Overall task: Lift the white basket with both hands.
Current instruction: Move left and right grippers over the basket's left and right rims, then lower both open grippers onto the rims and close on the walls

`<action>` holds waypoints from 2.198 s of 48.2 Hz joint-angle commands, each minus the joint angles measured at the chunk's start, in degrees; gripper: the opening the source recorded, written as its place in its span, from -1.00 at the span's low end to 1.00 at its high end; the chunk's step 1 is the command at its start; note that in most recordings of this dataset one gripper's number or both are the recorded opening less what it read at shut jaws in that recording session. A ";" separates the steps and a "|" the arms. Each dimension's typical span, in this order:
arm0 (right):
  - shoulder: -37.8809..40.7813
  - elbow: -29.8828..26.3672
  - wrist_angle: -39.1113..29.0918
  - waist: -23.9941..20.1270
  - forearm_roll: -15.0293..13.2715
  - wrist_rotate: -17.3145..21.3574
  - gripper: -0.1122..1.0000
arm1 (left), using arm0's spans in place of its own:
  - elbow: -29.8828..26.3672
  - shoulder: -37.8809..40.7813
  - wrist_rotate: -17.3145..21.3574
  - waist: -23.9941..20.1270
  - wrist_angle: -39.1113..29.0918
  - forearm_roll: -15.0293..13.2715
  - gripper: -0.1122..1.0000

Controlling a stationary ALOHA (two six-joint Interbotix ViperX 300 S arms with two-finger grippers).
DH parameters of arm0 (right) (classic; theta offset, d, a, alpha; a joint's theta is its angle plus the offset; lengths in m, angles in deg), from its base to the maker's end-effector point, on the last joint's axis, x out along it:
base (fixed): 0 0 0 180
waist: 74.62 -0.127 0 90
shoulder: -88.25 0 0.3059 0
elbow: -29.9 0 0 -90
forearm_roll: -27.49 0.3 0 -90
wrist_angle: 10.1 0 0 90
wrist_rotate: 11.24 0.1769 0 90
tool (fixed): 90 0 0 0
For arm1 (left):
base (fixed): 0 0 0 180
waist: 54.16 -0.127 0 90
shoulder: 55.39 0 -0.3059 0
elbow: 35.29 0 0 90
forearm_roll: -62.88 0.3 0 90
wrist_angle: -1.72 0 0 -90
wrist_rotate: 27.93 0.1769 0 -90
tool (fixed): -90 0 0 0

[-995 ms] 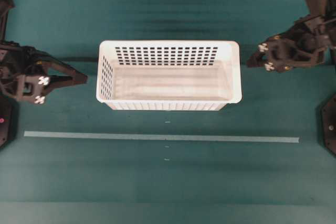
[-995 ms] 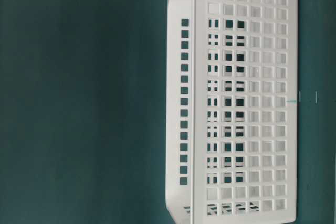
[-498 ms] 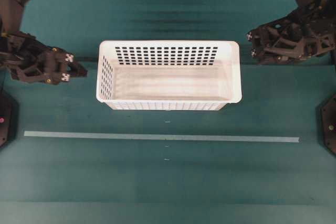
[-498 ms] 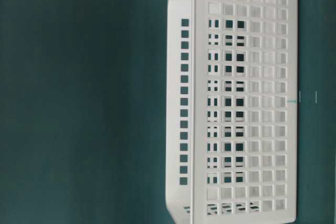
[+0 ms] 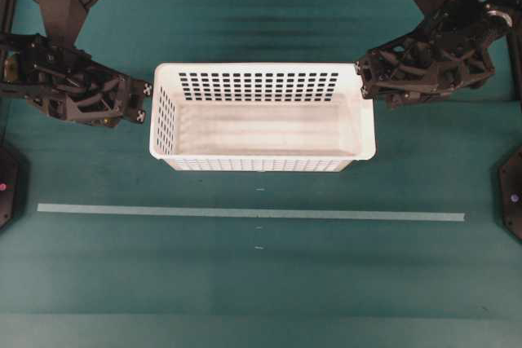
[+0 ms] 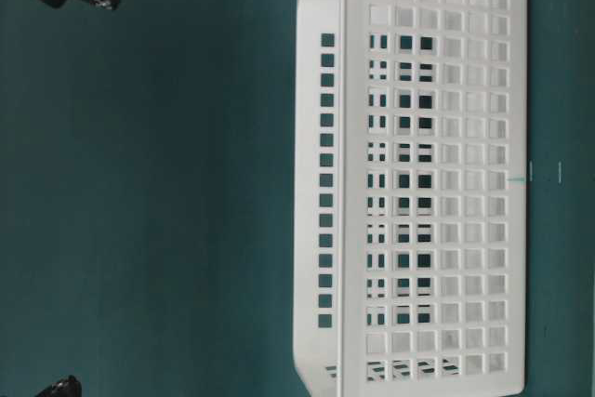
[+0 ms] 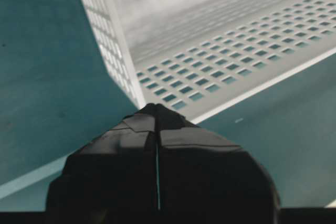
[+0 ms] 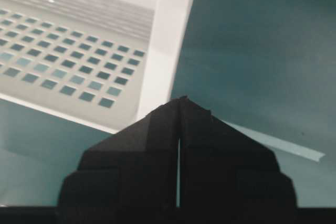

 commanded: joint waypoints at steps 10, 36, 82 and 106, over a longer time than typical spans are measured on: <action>0.26 -0.26 3.60 0.26 0.18 0.18 -0.25 | -0.88 -0.70 0.35 -0.26 1.41 0.18 -0.78; 4.92 -0.09 5.54 0.53 -0.18 5.71 0.91 | -0.79 0.70 -1.93 -1.58 2.99 0.18 0.91; 13.45 7.38 20.21 -0.79 -0.44 9.84 0.91 | 1.49 17.05 -3.34 -3.78 9.58 0.18 0.92; 14.50 7.65 22.06 -0.88 -0.44 10.02 0.90 | 1.93 17.49 -4.13 -3.78 10.28 0.18 0.91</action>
